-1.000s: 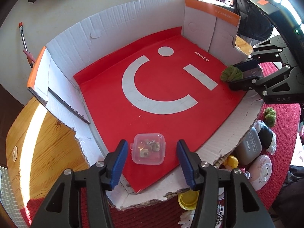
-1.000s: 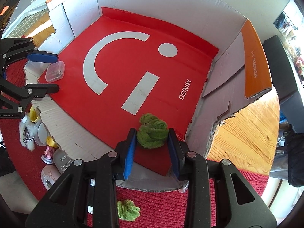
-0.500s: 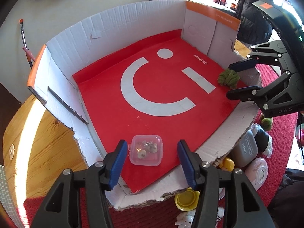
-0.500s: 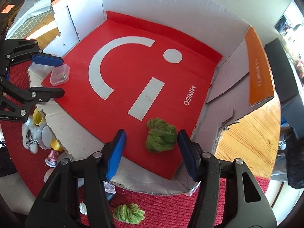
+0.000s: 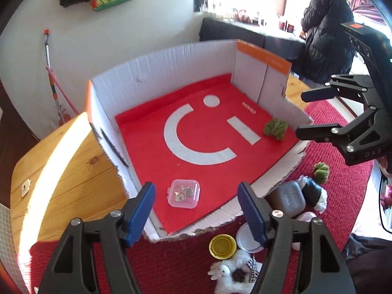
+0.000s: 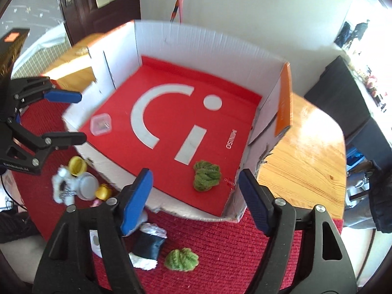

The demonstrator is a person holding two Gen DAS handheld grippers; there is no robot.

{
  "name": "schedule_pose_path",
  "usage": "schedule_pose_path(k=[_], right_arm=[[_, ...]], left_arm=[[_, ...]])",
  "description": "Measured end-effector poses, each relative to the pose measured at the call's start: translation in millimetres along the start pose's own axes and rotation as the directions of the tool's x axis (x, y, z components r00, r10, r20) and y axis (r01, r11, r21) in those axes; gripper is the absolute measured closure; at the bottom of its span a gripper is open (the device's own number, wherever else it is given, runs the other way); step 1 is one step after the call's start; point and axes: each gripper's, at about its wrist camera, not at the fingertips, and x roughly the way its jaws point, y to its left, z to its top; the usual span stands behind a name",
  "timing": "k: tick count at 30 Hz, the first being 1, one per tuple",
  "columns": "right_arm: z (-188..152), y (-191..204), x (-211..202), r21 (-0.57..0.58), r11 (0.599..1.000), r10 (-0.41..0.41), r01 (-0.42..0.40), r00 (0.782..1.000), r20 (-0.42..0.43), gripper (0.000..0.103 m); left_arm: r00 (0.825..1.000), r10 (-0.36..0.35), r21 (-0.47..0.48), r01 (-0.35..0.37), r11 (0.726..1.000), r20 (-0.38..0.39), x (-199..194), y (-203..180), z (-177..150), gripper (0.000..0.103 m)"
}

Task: Organize objects
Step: 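Withdraw both open grippers from the orange box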

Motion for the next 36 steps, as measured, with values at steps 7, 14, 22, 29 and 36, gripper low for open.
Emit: schedule_pose_path(k=[7, 14, 22, 29, 36], right_arm=[[17, 36, 17, 0.084, 0.996, 0.001, -0.011, 0.993, 0.122, 0.025], [-8, 43, -26, 0.159, 0.987, -0.039, -0.005, 0.961, 0.272, 0.014], [-49, 60, -42, 0.213, 0.976, -0.128, 0.051, 0.923, 0.363, 0.007], [-78, 63, -25, 0.3, 0.954, -0.114, -0.01, 0.912, 0.394, 0.007], [-98, 75, -1, 0.326, 0.945, -0.159, 0.029, 0.912, 0.378, 0.007]], left_arm=[[0.994, 0.044, -0.072, -0.036, 0.997, 0.098, -27, -3, -16, 0.022], [0.968, 0.139, -0.145, -0.11, 0.983, 0.21, -61, -8, -37, 0.01], [0.921, 0.254, -0.267, -0.175, 0.948, 0.297, -81, -19, -72, 0.001], [0.91, 0.301, -0.332, -0.201, 0.921, 0.285, -75, -37, -106, 0.0], [0.934, 0.282, -0.343, -0.196, 0.919, 0.221, -51, -51, -131, 0.0]])
